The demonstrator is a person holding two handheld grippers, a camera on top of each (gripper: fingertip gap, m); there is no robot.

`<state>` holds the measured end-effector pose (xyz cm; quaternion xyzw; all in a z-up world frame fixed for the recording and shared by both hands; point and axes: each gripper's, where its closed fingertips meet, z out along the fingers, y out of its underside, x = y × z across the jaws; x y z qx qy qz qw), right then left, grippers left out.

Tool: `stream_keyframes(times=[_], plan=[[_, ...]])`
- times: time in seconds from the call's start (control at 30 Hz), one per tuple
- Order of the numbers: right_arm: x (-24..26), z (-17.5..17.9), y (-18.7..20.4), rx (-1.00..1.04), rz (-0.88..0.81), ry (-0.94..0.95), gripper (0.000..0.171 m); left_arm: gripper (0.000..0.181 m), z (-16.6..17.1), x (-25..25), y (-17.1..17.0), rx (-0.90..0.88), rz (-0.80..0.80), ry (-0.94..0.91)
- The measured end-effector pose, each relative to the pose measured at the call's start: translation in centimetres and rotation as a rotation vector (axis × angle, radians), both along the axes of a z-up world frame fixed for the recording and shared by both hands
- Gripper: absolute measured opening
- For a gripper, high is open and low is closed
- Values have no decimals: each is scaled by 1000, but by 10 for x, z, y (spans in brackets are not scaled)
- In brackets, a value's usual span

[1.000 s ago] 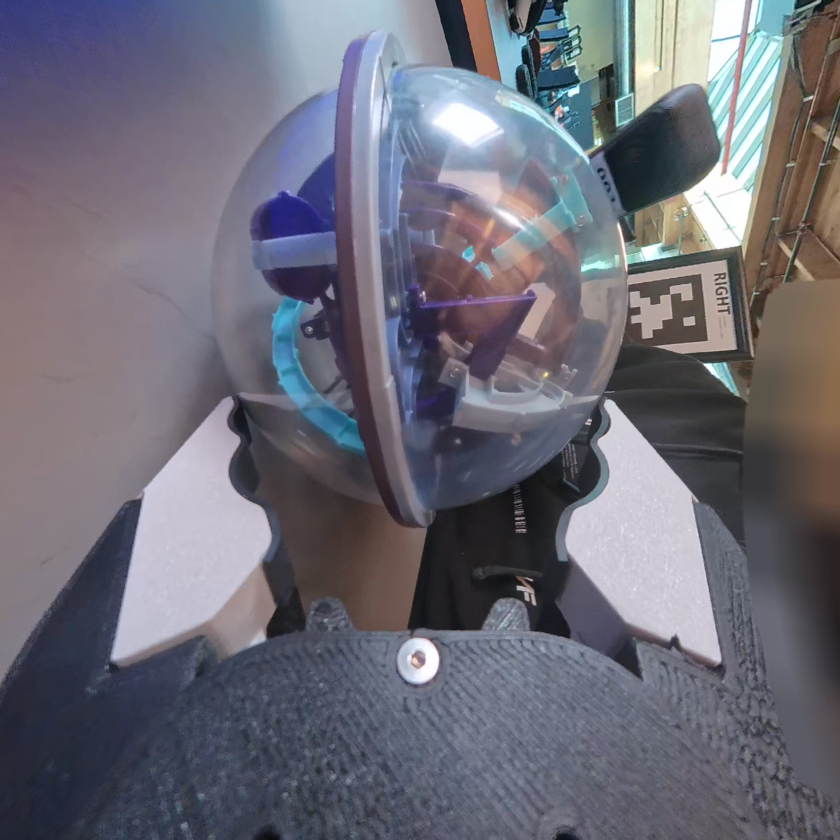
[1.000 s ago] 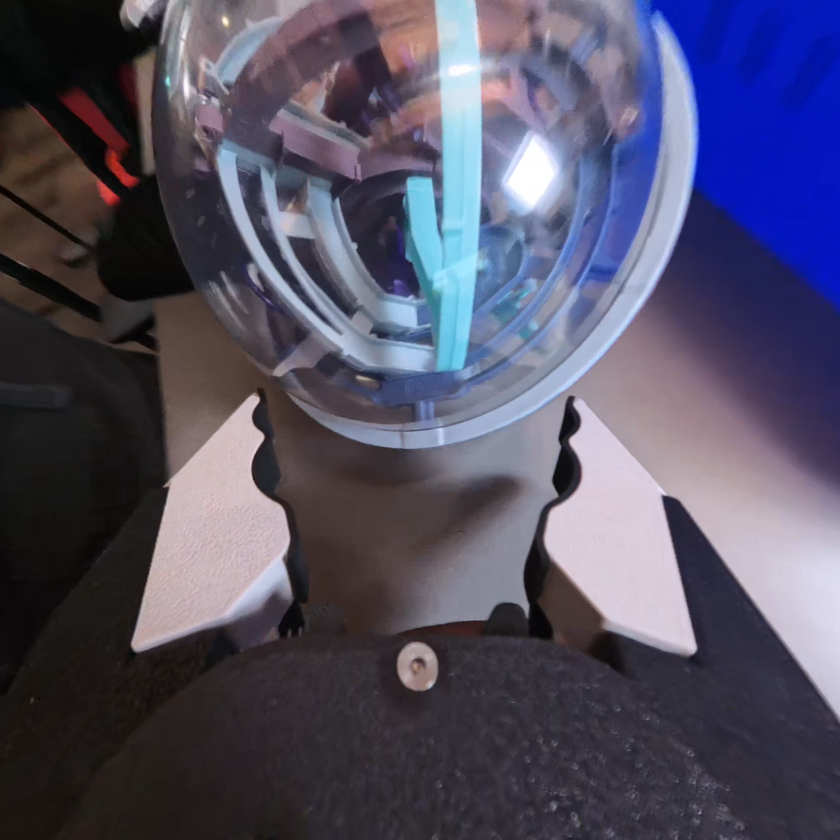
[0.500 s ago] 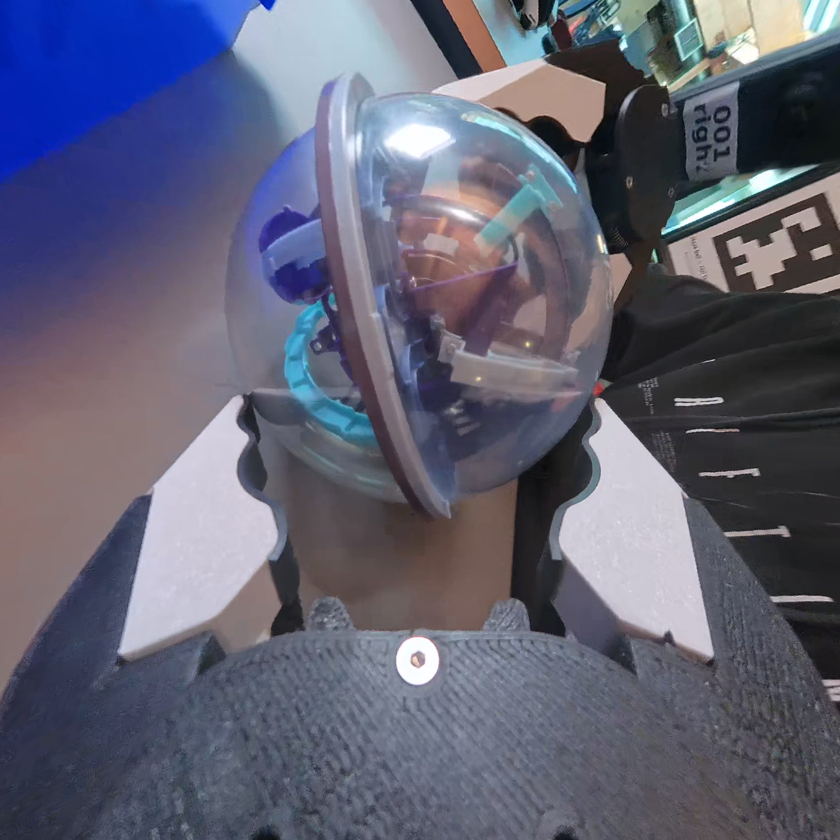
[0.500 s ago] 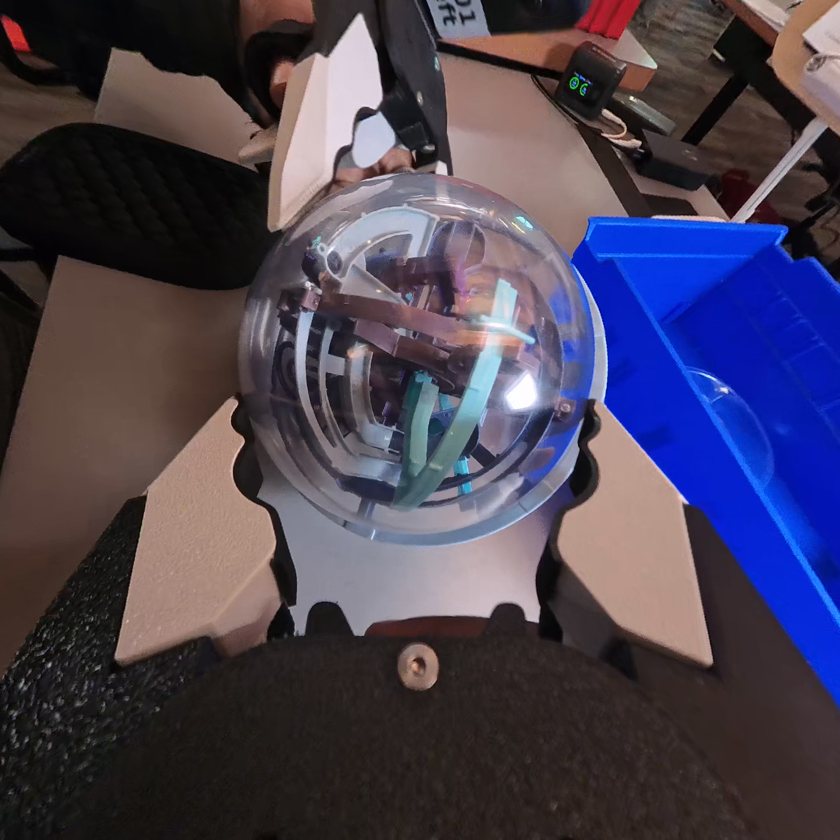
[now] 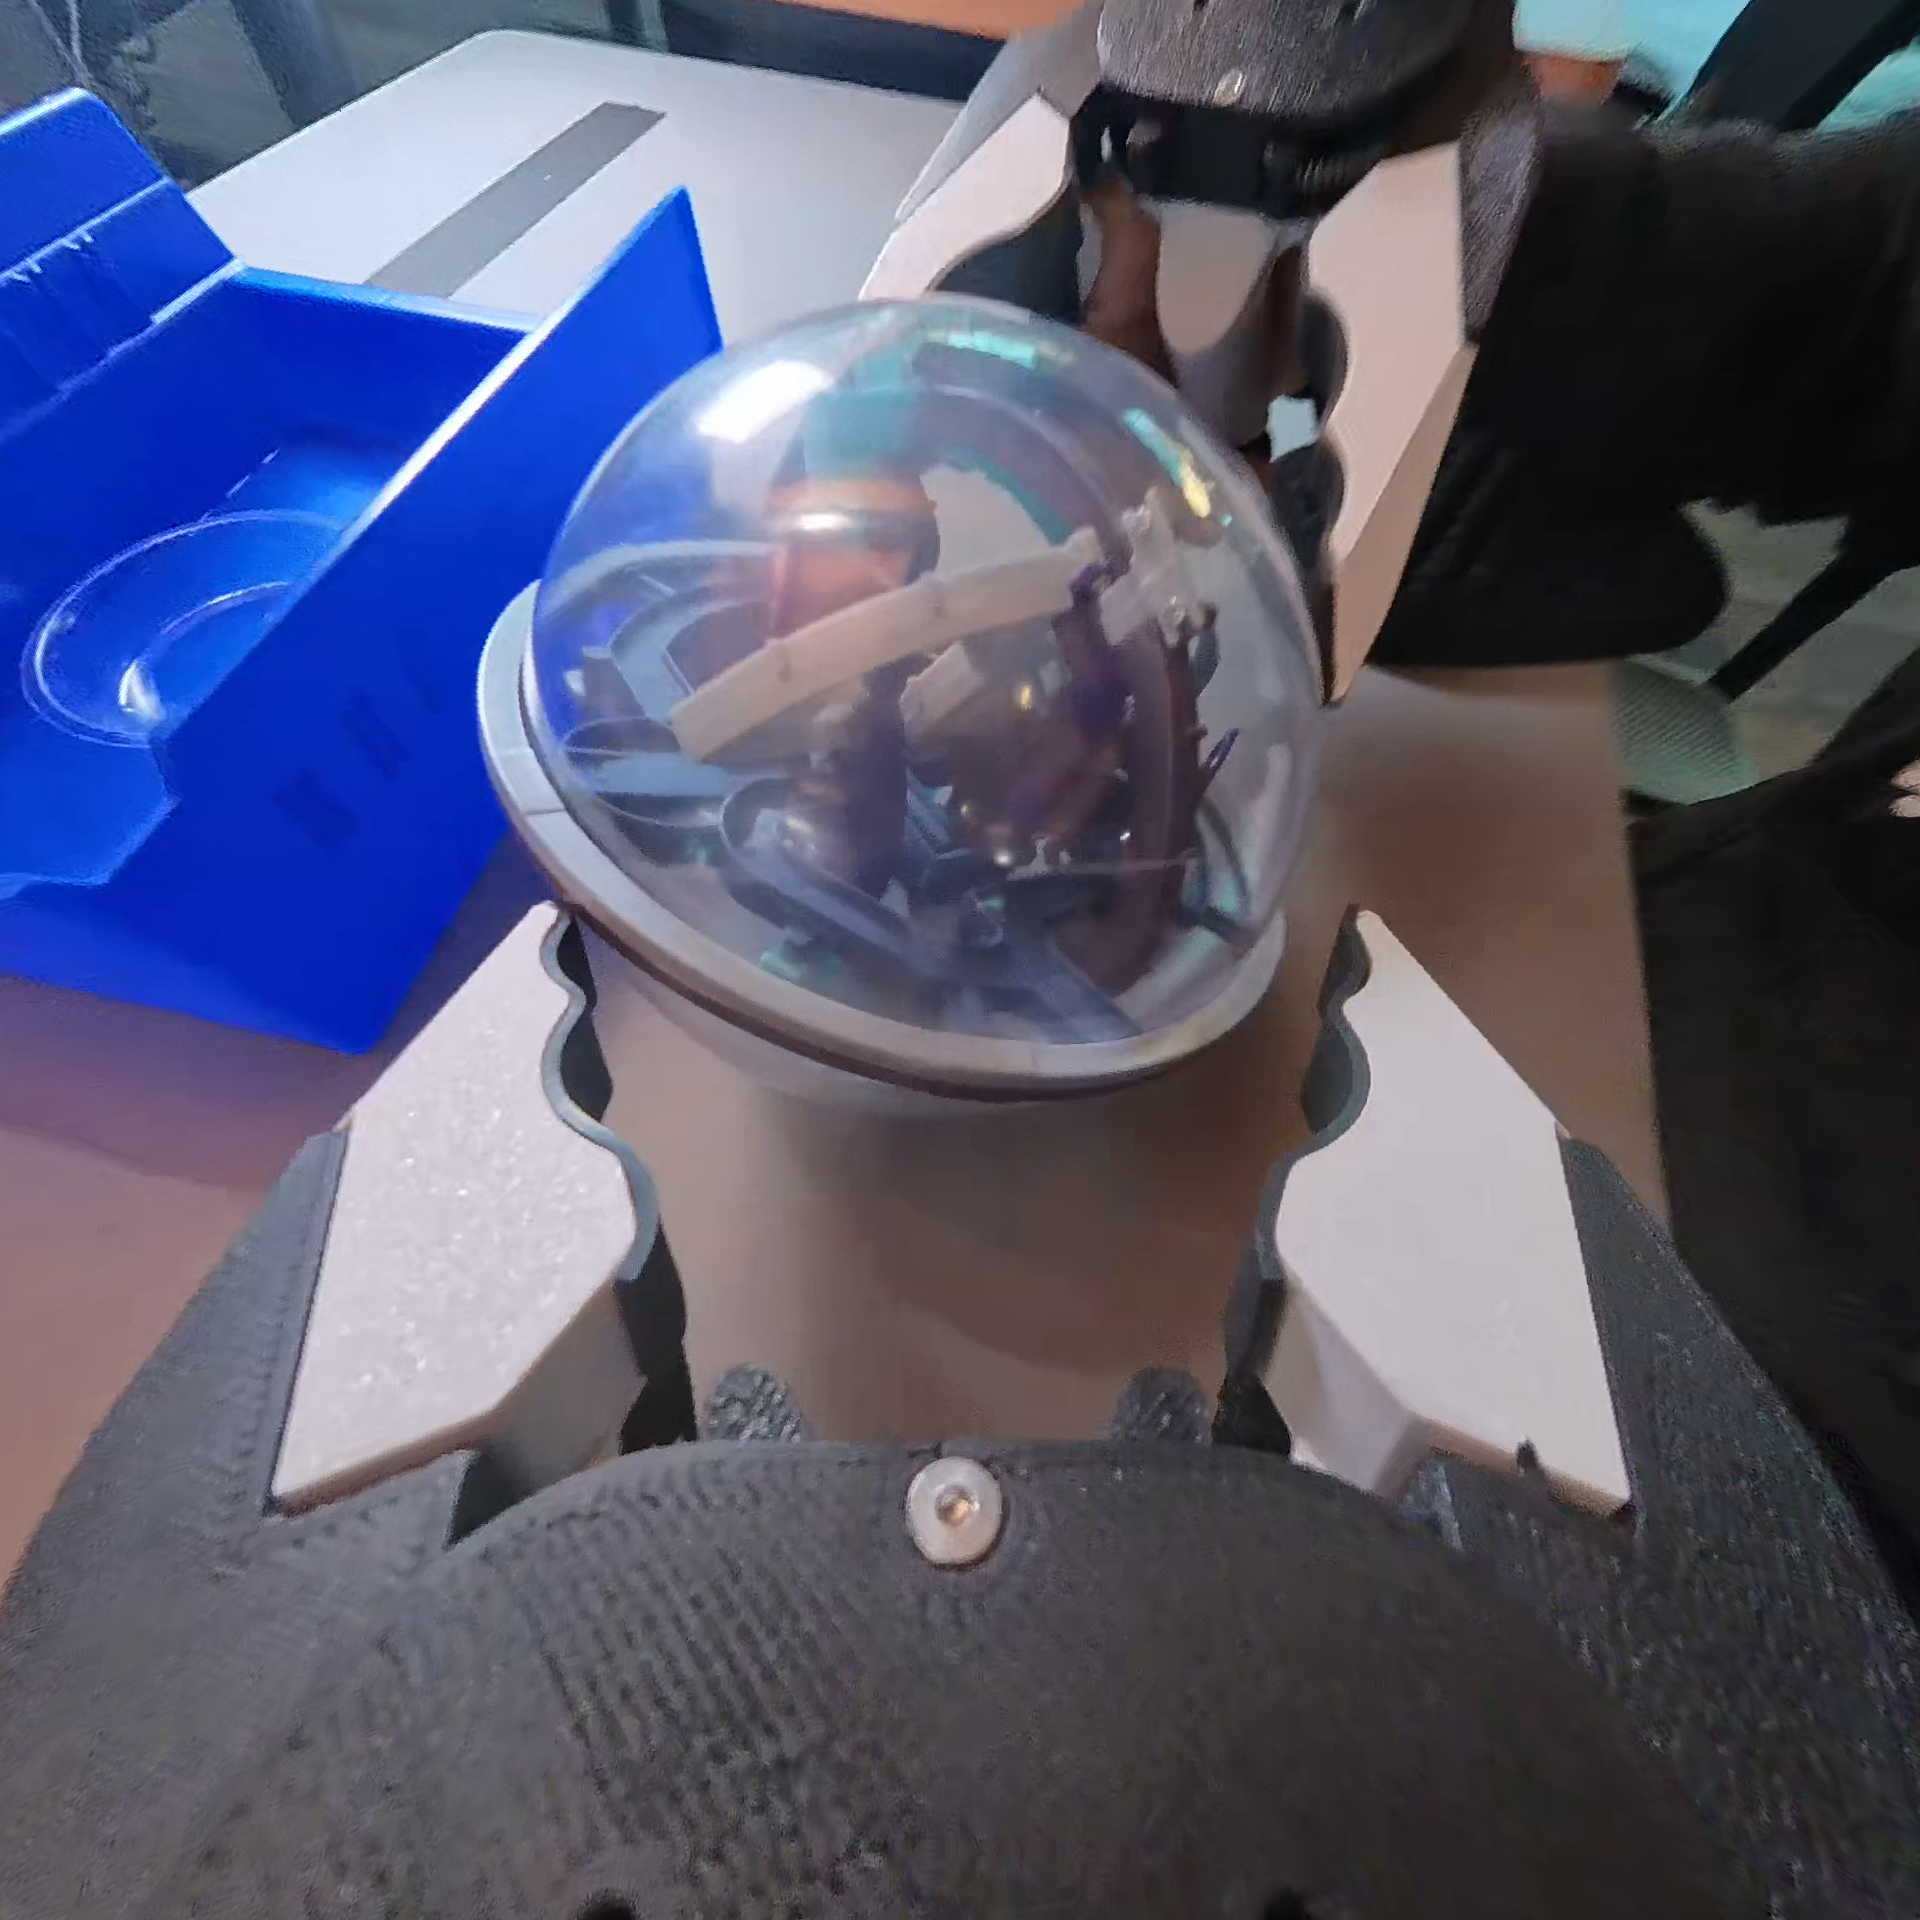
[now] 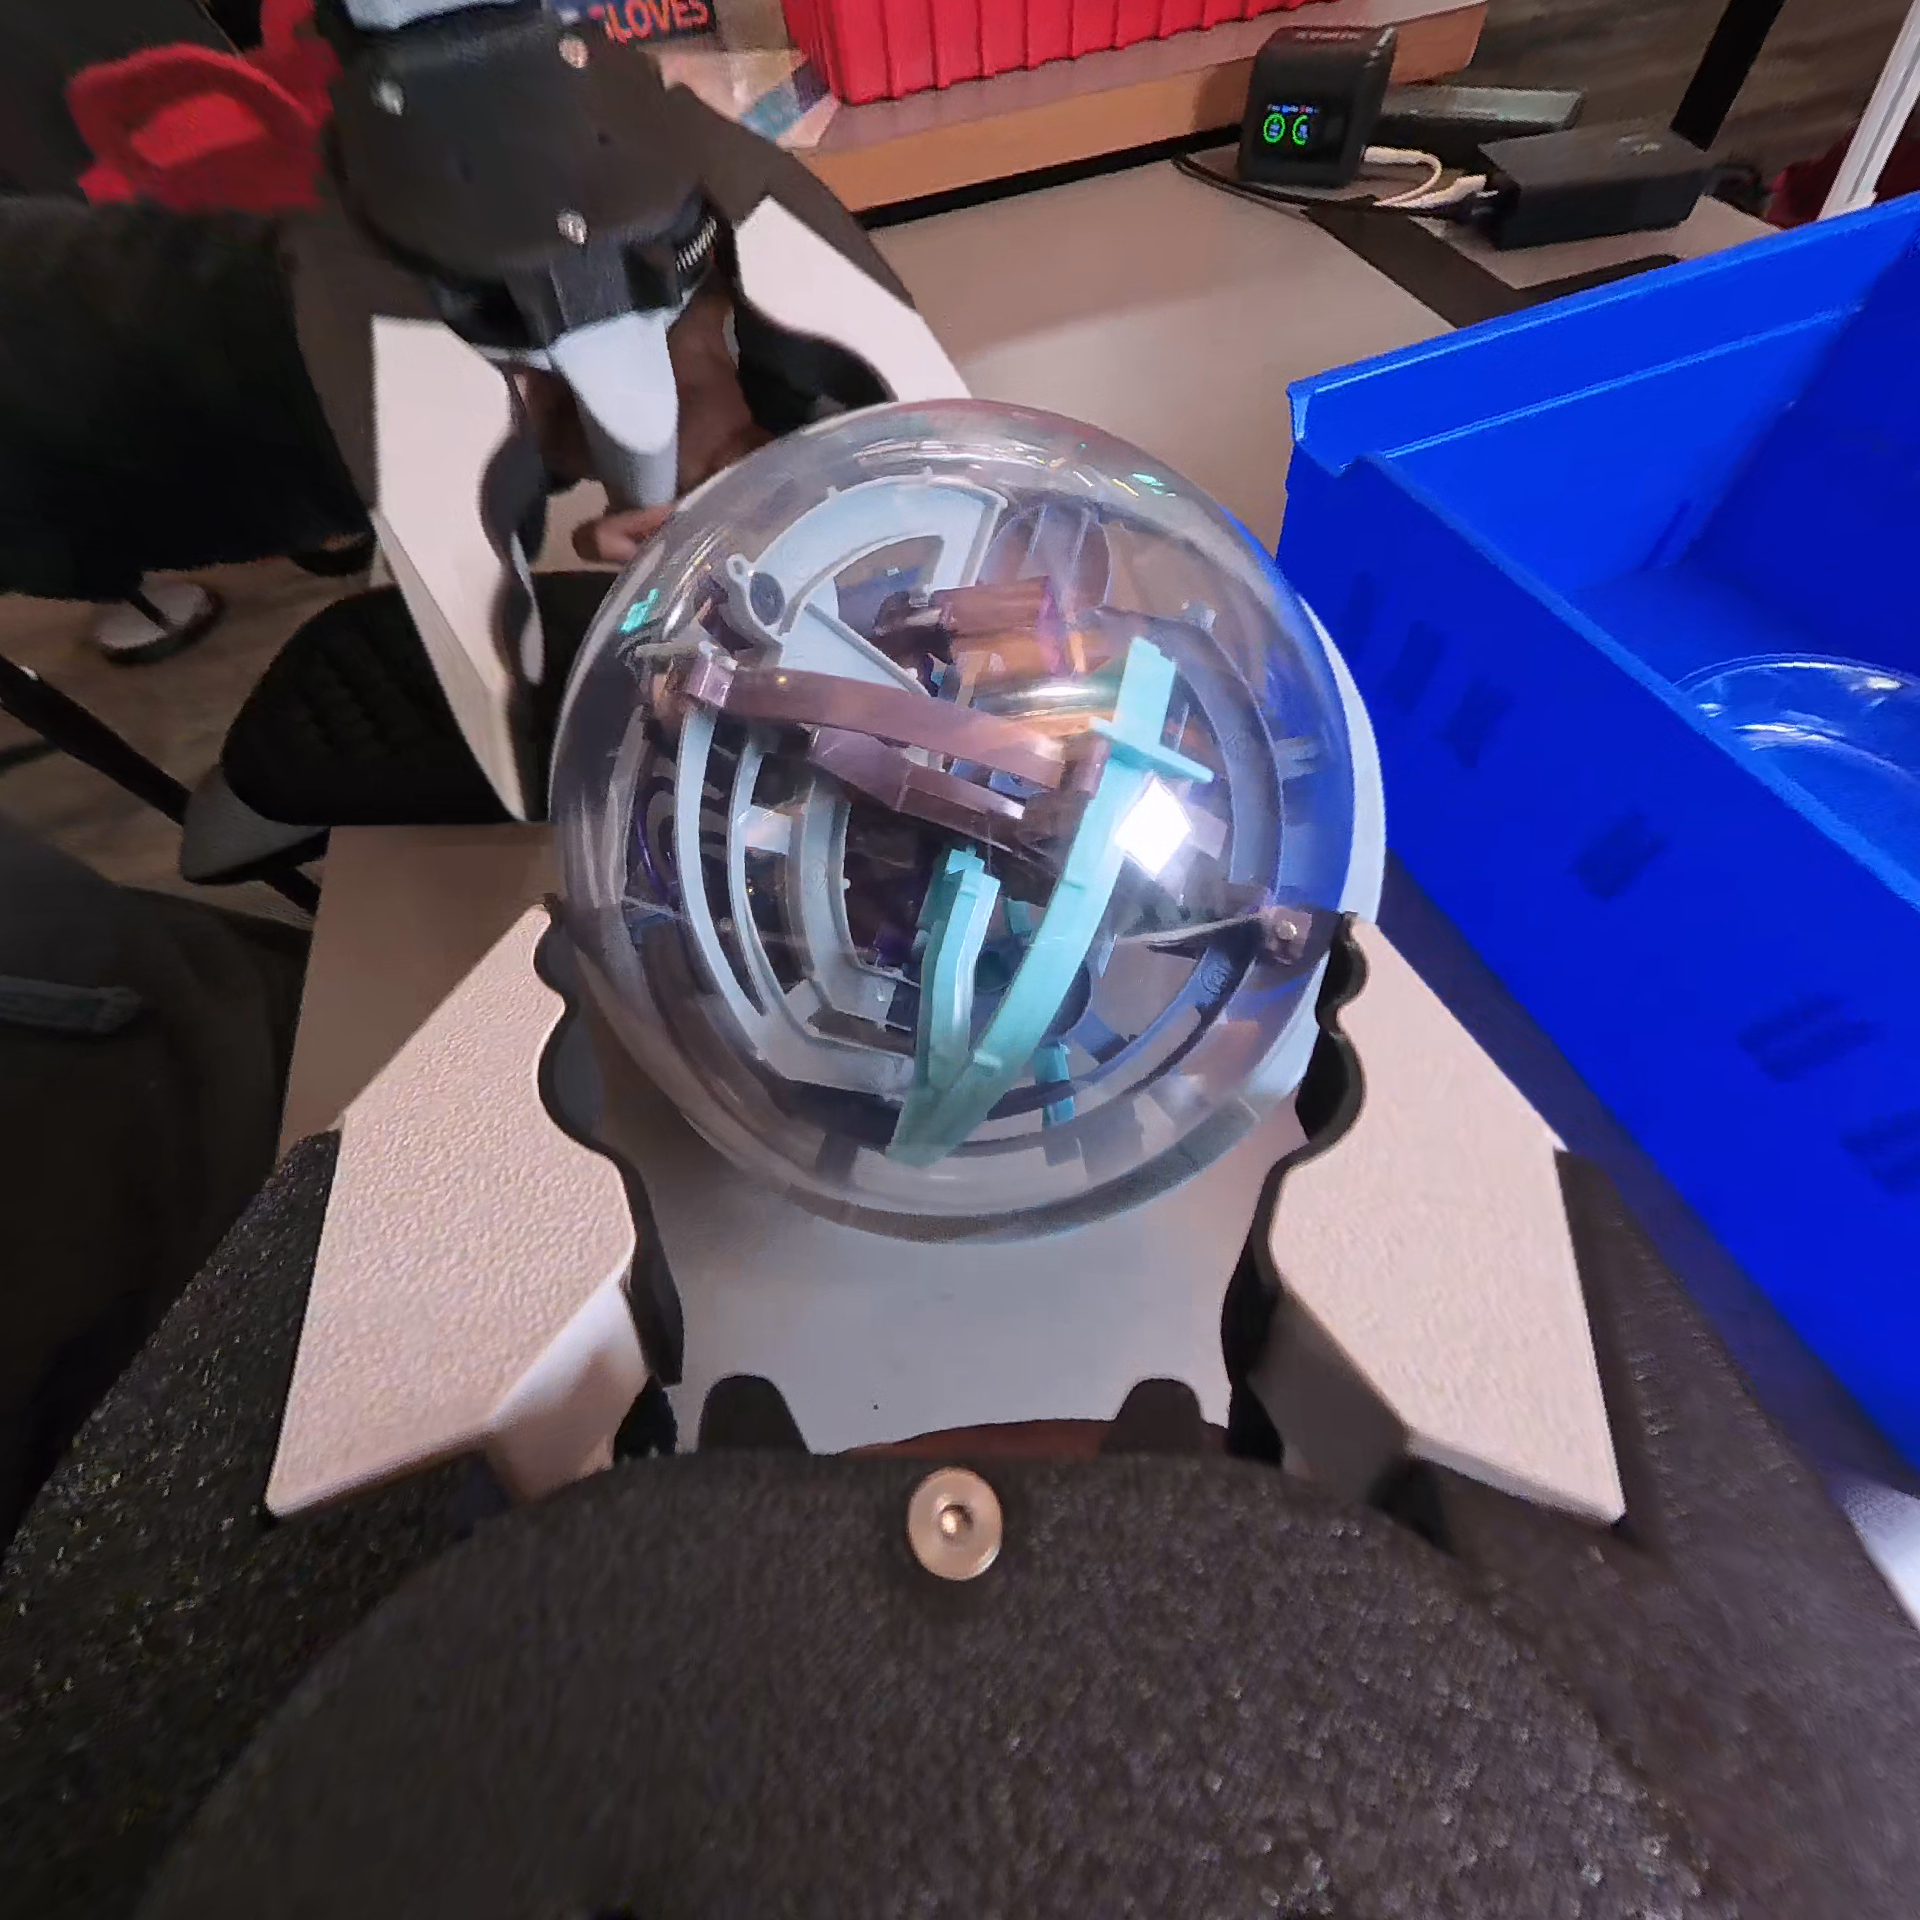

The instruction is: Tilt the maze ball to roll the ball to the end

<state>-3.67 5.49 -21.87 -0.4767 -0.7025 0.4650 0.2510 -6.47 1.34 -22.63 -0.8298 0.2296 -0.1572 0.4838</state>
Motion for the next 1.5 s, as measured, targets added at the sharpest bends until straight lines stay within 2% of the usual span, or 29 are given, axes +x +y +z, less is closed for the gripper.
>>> stream_keyframes(times=[0.13, 0.47, 0.63, 0.83, 1.03, 1.23, 1.33, 1.5], plan=[[1, 0, -3, -28, 5, -1, 136, 136, -13, -1, 5, -13, 4, 78], [4, 0, 0, -49, 14, 5, 134, 132, -10, -2, 5, -20, -47, 37], [6, 2, 6, -57, 68, 26, 129, 130, -10, -6, 5, -44, -63, -30], [0, -3, 15, -4, 128, 51, 136, 117, -3, -13, 10, -51, -63, -190], [-6, -2, 15, -37, 113, 65, 136, 119, -6, -16, 12, -48, -49, -266], [-8, -2, 15, -53, 100, 71, 136, 120, -3, -17, 12, -30, -35, -254], [-8, -2, 17, -69, 92, 72, 136, 126, 0, -14, 11, -11, -29, -221], [-7, -4, 22, -125, 80, 67, 136, 138, -19, -5, 18, -47, -15, -203]])
